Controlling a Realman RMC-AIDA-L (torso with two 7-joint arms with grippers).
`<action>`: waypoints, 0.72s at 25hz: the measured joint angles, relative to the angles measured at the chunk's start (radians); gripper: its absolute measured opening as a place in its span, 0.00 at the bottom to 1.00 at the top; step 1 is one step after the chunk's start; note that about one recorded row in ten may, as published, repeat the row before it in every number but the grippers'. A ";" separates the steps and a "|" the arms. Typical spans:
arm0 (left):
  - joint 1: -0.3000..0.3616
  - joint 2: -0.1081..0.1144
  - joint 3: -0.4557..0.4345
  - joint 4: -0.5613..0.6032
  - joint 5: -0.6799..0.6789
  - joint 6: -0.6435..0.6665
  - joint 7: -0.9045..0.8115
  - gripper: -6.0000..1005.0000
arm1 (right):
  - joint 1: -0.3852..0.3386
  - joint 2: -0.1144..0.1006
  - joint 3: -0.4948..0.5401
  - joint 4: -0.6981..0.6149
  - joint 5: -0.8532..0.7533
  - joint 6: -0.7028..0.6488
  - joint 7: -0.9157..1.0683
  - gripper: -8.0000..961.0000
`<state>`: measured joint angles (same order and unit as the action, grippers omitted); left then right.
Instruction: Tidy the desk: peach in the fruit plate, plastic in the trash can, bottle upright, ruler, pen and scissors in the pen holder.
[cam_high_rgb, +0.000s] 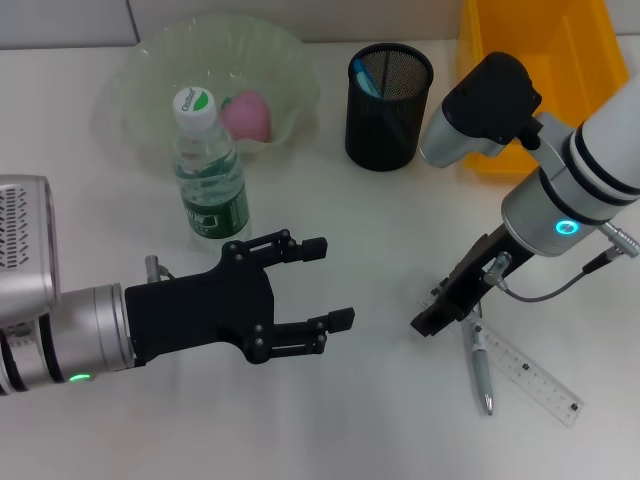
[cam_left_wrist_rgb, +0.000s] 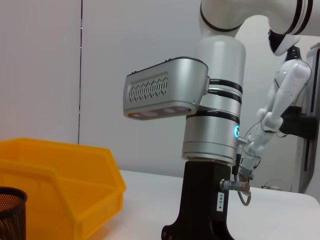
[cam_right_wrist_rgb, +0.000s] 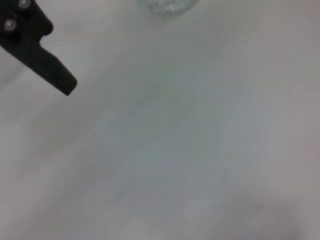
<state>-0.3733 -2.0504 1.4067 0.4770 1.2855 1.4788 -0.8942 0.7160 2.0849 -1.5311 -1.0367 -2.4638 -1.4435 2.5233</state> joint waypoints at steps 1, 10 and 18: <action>0.000 0.000 0.000 0.000 0.000 0.000 0.000 0.80 | 0.002 0.000 0.000 0.002 -0.005 0.000 0.001 0.77; -0.004 -0.002 0.000 0.000 0.005 -0.004 0.000 0.80 | 0.006 0.000 -0.004 -0.012 -0.015 0.000 0.009 0.44; -0.003 -0.005 0.000 0.000 0.008 -0.006 0.000 0.80 | -0.030 0.000 0.015 -0.119 -0.008 -0.015 0.010 0.40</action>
<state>-0.3767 -2.0555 1.4066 0.4770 1.2934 1.4724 -0.8943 0.6864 2.0848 -1.5158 -1.1559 -2.4719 -1.4590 2.5335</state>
